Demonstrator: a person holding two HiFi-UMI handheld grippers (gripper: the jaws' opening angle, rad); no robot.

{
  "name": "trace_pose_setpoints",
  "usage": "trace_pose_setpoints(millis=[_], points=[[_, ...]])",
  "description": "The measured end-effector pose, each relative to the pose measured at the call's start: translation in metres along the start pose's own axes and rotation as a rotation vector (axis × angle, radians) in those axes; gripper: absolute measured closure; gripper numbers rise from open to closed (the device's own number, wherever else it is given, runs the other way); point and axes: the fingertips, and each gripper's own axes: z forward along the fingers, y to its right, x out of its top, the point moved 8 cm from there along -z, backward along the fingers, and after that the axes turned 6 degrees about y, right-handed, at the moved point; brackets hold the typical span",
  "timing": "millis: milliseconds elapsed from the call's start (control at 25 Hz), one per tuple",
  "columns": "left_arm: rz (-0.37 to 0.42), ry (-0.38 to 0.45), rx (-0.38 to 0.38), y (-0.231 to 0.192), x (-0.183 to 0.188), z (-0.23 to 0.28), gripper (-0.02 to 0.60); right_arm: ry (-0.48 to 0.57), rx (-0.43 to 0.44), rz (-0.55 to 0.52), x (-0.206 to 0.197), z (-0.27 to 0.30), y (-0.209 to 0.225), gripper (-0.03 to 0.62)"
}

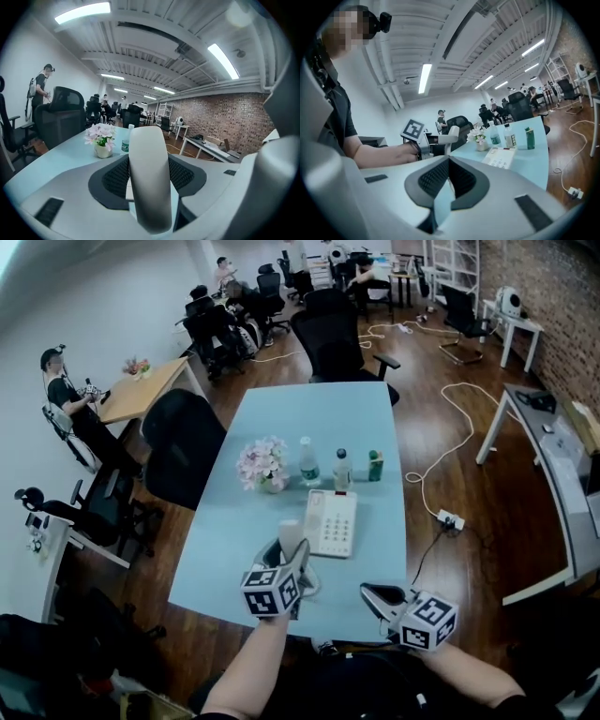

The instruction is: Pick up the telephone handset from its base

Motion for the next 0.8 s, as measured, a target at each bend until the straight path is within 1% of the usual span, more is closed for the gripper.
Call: trace_pose_setpoints(millis=[160,280,360,600,800], points=[[-0.026,0.041,0.012,0.024,-0.016,-0.057,0.342,-0.015,0.062,-0.011,-0.011,-0.022,-0.010,0.579],[-0.057,0.050,0.025,0.040,-0.038,-0.093,0.342,-0.031,0.114,-0.028,-0.019,-0.037,-0.020,0.579],[-0.070,0.051,0.038,0.050,-0.051,-0.110,0.342,-0.042,0.132,-0.031,-0.026,-0.047,-0.024,0.580],[-0.096,0.071,0.054,0.079,-0.070,-0.140,0.342,-0.068,0.133,0.018,-0.047,-0.073,-0.025,0.580],[-0.097,0.081,0.068,0.088,-0.075,-0.148,0.342,-0.094,0.134,0.002,-0.058,-0.080,-0.030,0.582]])
